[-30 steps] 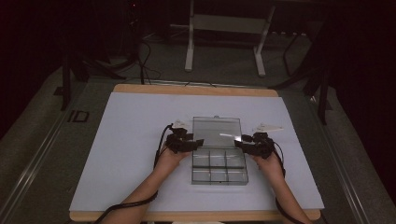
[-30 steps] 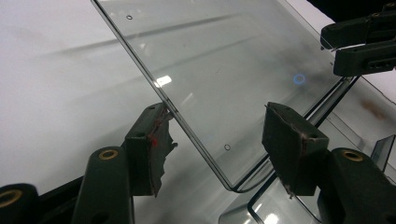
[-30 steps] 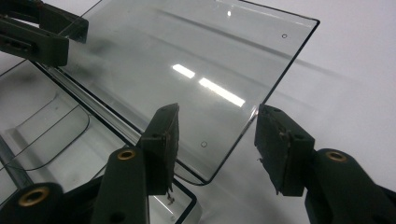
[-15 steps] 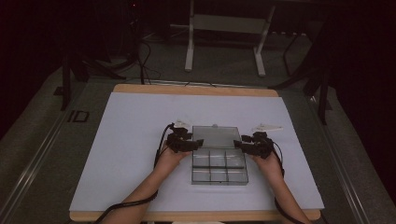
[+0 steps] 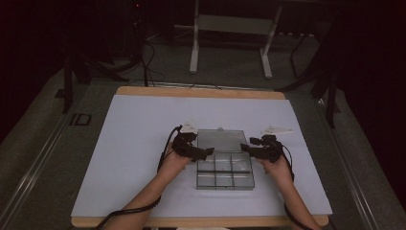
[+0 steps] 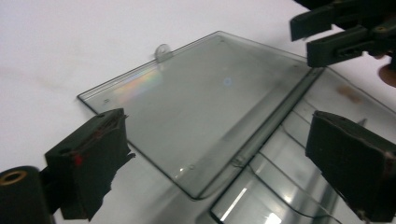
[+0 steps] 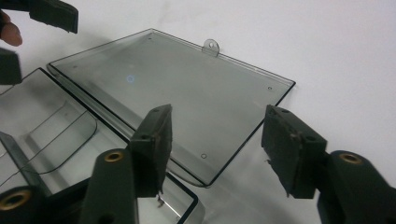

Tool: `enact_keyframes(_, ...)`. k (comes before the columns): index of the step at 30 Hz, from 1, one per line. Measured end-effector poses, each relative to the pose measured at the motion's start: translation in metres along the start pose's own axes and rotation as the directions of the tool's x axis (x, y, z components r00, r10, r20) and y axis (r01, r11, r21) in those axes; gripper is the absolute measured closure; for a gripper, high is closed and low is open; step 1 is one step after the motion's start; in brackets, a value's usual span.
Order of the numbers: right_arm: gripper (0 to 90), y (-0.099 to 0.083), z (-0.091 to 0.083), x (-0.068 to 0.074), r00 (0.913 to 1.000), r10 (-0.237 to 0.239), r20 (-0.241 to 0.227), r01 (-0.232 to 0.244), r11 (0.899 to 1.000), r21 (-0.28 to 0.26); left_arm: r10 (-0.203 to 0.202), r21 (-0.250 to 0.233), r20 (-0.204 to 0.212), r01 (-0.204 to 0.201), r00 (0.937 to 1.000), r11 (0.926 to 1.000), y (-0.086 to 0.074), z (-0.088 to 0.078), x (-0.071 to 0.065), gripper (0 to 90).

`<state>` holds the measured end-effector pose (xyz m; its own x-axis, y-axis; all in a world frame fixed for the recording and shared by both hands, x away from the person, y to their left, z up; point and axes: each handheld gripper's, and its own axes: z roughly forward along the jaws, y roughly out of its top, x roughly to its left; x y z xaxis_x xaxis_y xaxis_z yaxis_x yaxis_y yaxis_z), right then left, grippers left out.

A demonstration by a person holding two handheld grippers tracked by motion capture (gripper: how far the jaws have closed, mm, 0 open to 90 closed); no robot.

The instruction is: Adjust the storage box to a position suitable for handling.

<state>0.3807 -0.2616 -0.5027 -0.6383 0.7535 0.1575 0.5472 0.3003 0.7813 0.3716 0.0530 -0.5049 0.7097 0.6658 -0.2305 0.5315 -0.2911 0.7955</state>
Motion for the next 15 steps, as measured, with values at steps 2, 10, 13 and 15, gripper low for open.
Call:
enact_keyframes(2,40.6,0.001,-0.002,0.0,1.0,0.0,-0.005,0.0,1.0,-0.003,0.008,0.002,0.014,-0.008,0.9999,1.0,-0.001,-0.002,-0.002,3.4)
enact_keyframes(10,39.2,0.003,-0.008,0.002,0.9998,-0.018,-0.01,0.018,1.0,-0.009,0.044,0.013,0.016,-0.045,0.9989,0.9989,-0.003,-0.011,-0.007,3.4)
enact_keyframes(13,39.0,0.005,-0.011,0.005,0.9991,-0.039,-0.014,0.039,0.999,-0.007,0.054,0.015,0.011,-0.055,0.9985,0.9984,-0.005,-0.017,-0.009,3.4)
enact_keyframes(15,39.0,0.005,-0.013,0.005,0.9987,-0.047,-0.018,0.047,0.999,-0.004,0.06,0.016,0.0,-0.06,0.9982,0.9981,-0.006,-0.02,-0.009,3.4)
